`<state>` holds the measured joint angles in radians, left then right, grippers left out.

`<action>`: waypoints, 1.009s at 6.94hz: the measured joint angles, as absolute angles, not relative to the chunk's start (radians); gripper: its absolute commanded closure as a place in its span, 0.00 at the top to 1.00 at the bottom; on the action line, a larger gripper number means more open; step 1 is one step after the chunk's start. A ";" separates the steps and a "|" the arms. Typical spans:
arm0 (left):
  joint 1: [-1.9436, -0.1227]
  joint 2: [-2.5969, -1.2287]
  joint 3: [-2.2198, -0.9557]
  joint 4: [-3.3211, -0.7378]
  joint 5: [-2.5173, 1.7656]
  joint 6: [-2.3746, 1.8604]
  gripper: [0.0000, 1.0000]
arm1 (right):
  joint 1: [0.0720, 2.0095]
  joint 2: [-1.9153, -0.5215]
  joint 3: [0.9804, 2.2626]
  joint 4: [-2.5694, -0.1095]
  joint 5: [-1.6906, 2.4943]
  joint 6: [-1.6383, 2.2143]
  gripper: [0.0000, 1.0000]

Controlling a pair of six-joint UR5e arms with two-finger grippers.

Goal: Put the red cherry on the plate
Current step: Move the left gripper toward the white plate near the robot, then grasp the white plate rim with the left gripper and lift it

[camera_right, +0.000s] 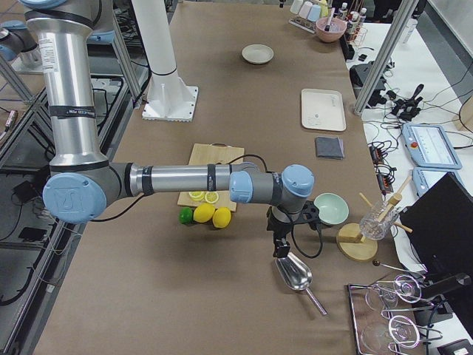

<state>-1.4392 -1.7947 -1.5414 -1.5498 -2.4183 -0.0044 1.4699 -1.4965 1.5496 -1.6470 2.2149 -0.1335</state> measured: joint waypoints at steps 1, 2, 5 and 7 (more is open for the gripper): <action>-1.423 -1.788 -1.581 -1.553 -2.446 -0.082 0.98 | 1.468 -1.497 1.549 -1.647 2.216 -0.133 1.00; -1.378 -1.769 -1.612 -1.562 -2.456 -0.144 0.98 | 1.467 -1.497 1.550 -1.647 2.216 -0.132 1.00; -1.171 -1.701 -1.607 -1.790 -2.451 -0.393 0.98 | 1.462 -1.496 1.551 -1.647 2.215 -0.132 1.00; -1.063 -1.643 -1.515 -2.071 -2.393 -0.537 0.98 | 1.452 -1.495 1.553 -1.647 2.215 -0.122 1.00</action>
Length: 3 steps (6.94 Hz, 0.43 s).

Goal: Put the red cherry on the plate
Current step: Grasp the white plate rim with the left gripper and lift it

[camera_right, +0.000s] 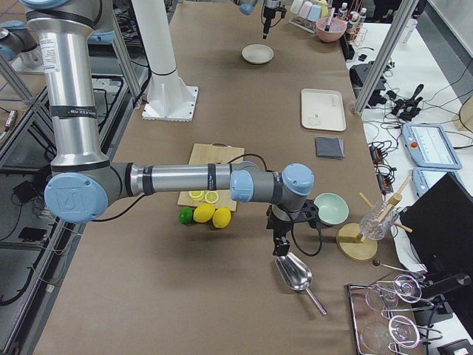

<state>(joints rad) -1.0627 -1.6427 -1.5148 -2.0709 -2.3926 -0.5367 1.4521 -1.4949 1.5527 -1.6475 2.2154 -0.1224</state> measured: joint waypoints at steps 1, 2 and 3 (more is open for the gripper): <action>-1.021 -1.627 -1.480 -2.180 -2.363 -0.619 0.84 | 1.449 -1.495 1.553 -1.647 2.216 -0.118 1.00; -0.989 -1.621 -1.465 -2.260 -2.345 -0.713 0.26 | 1.449 -1.495 1.552 -1.647 2.216 -0.117 1.00; -0.976 -1.618 -1.470 -2.291 -2.340 -0.766 0.00 | 1.448 -1.496 1.551 -1.647 2.216 -0.117 1.00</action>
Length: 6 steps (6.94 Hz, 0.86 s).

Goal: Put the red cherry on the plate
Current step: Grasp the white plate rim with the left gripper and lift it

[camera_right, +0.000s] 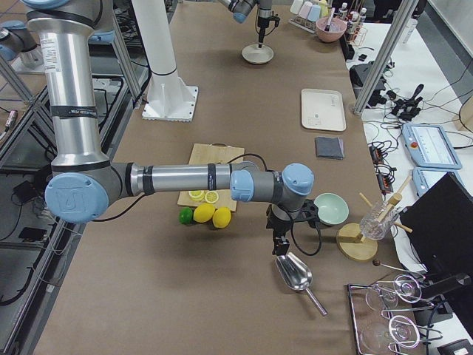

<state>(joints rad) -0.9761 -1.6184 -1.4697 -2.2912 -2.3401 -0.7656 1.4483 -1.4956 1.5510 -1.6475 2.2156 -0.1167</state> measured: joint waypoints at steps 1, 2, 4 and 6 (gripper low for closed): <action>-0.971 -1.616 -1.475 -2.302 -2.342 -0.789 0.00 | 1.448 -1.496 1.550 -1.648 2.215 -0.117 1.00; -0.969 -1.615 -1.477 -2.303 -2.349 -0.804 0.00 | 1.448 -1.496 1.548 -1.647 2.215 -0.116 1.00; -0.968 -1.615 -1.478 -2.301 -2.368 -0.830 0.00 | 1.447 -1.496 1.546 -1.647 2.215 -0.116 1.00; -0.980 -1.622 -1.479 -2.282 -2.437 -0.836 0.00 | 1.446 -1.496 1.545 -1.647 2.216 -0.115 1.00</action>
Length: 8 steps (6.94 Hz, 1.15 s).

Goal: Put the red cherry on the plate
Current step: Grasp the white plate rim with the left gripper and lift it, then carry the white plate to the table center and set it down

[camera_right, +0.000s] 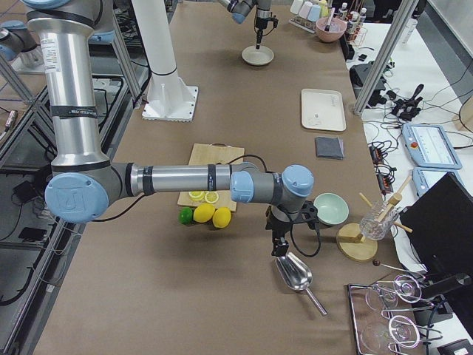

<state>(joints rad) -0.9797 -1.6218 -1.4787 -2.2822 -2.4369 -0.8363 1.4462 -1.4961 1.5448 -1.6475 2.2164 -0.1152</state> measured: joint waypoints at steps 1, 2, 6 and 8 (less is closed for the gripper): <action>-1.003 -1.644 -1.480 -2.240 -2.469 -0.837 0.00 | 1.446 -1.496 1.545 -1.648 2.217 -0.115 1.00; -1.045 -1.692 -1.481 -2.164 -2.511 -0.837 0.00 | 1.445 -1.497 1.545 -1.648 2.218 -0.115 1.00; -1.082 -1.938 -1.518 -1.856 -2.549 -0.955 0.00 | 1.434 -1.497 1.547 -1.648 2.242 -0.100 1.00; -0.905 -1.999 -1.570 -1.843 -2.415 -1.157 0.00 | 1.432 -1.497 1.553 -1.647 2.265 -0.100 1.00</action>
<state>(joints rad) -0.9053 -1.9992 -1.5702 -1.8434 -2.4152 -1.1566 1.4318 -1.4971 1.5534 -1.6475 2.2646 -0.0998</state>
